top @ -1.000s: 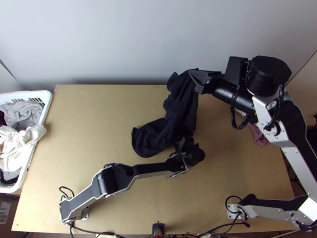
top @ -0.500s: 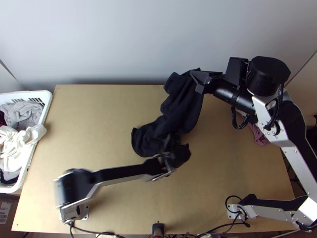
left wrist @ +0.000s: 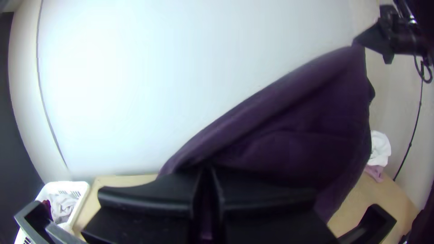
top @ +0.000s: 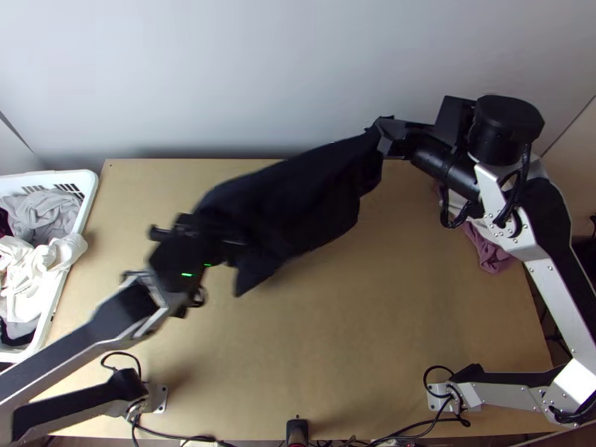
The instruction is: Fold the t-shirt
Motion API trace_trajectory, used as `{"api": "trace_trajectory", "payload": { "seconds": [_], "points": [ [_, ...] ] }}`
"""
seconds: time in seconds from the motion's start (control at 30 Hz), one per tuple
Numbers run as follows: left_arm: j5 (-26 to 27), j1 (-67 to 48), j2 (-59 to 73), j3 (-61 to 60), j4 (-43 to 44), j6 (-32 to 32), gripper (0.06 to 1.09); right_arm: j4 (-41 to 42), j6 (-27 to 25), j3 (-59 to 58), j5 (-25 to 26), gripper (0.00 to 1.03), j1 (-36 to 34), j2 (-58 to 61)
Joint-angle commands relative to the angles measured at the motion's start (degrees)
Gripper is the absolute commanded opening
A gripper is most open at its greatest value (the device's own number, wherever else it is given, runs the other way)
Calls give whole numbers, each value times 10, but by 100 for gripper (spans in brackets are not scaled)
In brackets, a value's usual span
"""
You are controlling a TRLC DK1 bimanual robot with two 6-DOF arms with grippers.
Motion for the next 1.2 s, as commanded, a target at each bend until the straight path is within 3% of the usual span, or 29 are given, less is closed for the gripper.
{"api": "trace_trajectory", "payload": {
  "seconds": [0.0, 0.2, 0.37, 0.5, 0.77, 0.9, 1.1, 1.17],
  "points": [
    [123, 145, -134, 5, -73, 31, 9, 1, 2, 5, 16, 3, -41, 1],
    [236, 259, -185, 35, -100, 30, 9, -28, -15, 19, 17, 3, -42, 4],
    [305, 270, -206, 25, -116, -7, 9, -82, -28, 64, 17, 3, -8, 24],
    [424, 271, -204, 17, -116, -36, 9, -169, -52, 89, 16, 3, 49, 37],
    [430, 271, -169, 12, -95, -59, 9, -213, -37, -24, -51, 3, 120, -66],
    [430, 242, -197, -41, -101, -76, 10, -237, -32, -83, -61, 3, 116, -107],
    [430, 107, -232, -146, -101, -123, 10, -235, -34, -139, -77, 3, 90, -128],
    [432, 88, -229, -162, -105, -137, 19, -216, -35, -150, -82, 3, 83, -126]
  ]
}}
